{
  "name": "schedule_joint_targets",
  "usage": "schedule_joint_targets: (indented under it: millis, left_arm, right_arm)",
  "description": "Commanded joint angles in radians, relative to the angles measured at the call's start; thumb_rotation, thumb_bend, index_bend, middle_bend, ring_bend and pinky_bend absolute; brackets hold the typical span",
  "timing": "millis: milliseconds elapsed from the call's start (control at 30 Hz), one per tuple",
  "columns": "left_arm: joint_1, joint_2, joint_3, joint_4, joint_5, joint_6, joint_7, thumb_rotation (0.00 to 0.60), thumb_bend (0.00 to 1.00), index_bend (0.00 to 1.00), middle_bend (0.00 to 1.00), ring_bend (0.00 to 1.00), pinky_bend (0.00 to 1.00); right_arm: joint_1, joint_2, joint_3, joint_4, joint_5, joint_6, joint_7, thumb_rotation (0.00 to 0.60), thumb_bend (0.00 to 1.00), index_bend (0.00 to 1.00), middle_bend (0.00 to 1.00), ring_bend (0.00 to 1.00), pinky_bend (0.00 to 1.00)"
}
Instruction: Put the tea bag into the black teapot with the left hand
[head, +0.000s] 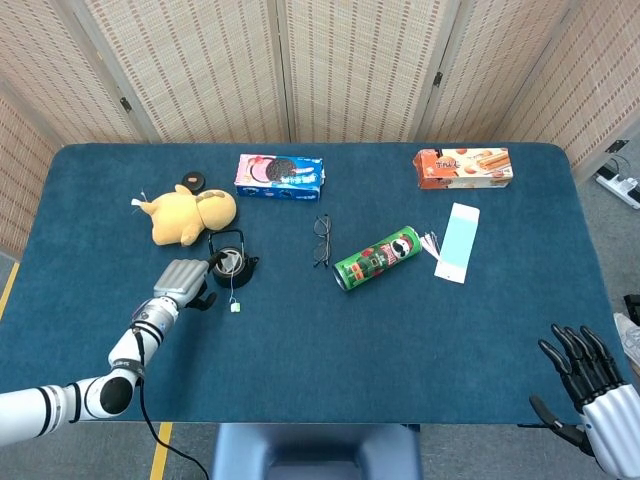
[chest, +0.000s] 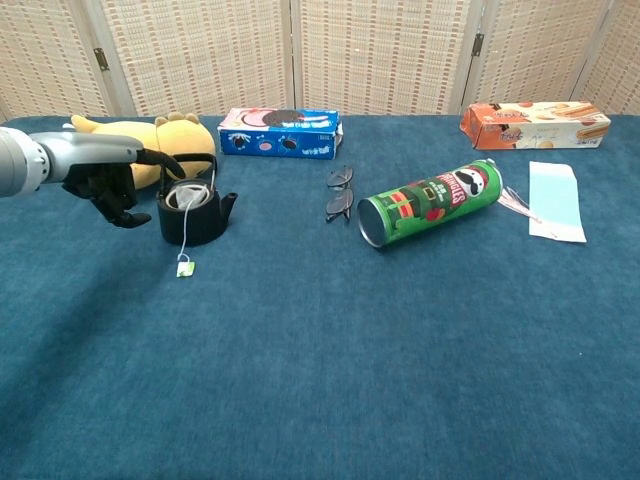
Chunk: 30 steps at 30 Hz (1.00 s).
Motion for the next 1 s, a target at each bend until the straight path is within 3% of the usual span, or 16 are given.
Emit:
schedule_joint_targets:
  millis: [33, 700, 833, 1000]
  left_arm:
    - [-0.005, -0.013, 0.008, 0.024, -0.008, -0.016, -0.008, 0.6, 0.49, 0.16, 1.0, 1.0, 1.0]
    - [-0.014, -0.13, 0.042, 0.195, 0.03, -0.076, -0.052, 0.6, 0.49, 0.18, 1.0, 1.0, 1.0]
    - [0.005, -0.109, 0.014, 0.15, 0.087, -0.018, -0.087, 0.6, 0.49, 0.18, 1.0, 1.0, 1.0]
    - [0.086, -0.032, -0.031, 0.006, 0.293, 0.157, -0.194, 0.6, 0.49, 0.18, 1.0, 1.0, 1.0]
  right_arm:
    - [0.0, 0.0, 0.001, 0.0, 0.002, 0.0, 0.002, 0.6, 0.32, 0.0, 0.0, 0.0, 0.0]
    - [0.0, 0.001, 0.003, -0.001, 0.009, -0.001, 0.006, 0.6, 0.32, 0.0, 0.0, 0.0, 0.0]
    - [-0.001, 0.001, 0.003, -0.001, 0.008, 0.002, 0.006, 0.6, 0.32, 0.0, 0.0, 0.0, 0.0]
    - [-0.005, 0.0, 0.002, 0.0, 0.005, 0.006, 0.003, 0.6, 0.33, 0.0, 0.0, 0.0, 0.0]
